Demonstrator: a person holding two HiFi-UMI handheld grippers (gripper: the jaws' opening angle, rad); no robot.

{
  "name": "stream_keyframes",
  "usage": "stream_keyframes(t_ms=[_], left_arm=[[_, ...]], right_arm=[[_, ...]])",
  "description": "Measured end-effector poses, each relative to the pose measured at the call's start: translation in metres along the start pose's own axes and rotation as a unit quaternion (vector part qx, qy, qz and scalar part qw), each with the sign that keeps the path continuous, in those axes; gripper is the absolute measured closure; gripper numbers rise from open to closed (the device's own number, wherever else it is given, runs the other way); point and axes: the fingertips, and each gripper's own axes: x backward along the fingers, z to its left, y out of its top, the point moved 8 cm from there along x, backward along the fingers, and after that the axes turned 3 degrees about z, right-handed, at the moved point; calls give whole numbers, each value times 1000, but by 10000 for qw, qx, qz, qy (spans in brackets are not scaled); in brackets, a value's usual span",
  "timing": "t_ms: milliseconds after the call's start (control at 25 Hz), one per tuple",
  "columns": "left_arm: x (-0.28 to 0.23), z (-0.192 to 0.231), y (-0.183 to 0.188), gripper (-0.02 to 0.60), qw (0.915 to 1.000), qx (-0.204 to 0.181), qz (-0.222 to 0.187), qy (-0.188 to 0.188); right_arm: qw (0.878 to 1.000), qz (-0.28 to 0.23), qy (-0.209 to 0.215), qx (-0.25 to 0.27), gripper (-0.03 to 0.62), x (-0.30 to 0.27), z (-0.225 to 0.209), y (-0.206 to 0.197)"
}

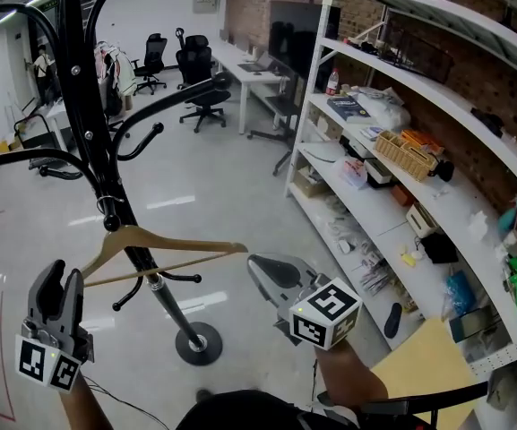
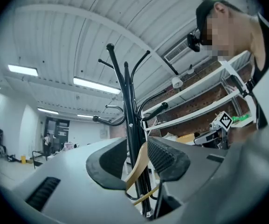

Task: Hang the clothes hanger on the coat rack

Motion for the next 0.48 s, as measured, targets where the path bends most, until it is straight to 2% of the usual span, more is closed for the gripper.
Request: stream_keyframes(t_ms=[80,160,200,280,400,480], left_arm=[[8,-10,-1,448,9994,-256,102,224],[11,-21,-2,464,9992,-237,180,280],[12,-27,-3,478,9993,-120,156,320],[11,-41,-4,578,9989,107,89,450],[7,-65,-5,580,9984,425,90,351],[7,-82,-6,581,9963,850,17,122]], right_arm=[[10000,-18,64,13,586,3,-1,0],[9999,-42,119,1,586,6,-3,1],[9999,-53,155,-5,586,8,-4,1],[9997,-66,245,-2,586,9,-6,3],[9992,-71,385,-30,586,13,-6,1],[9987,-79,487,-83,586,19,-8,-3]])
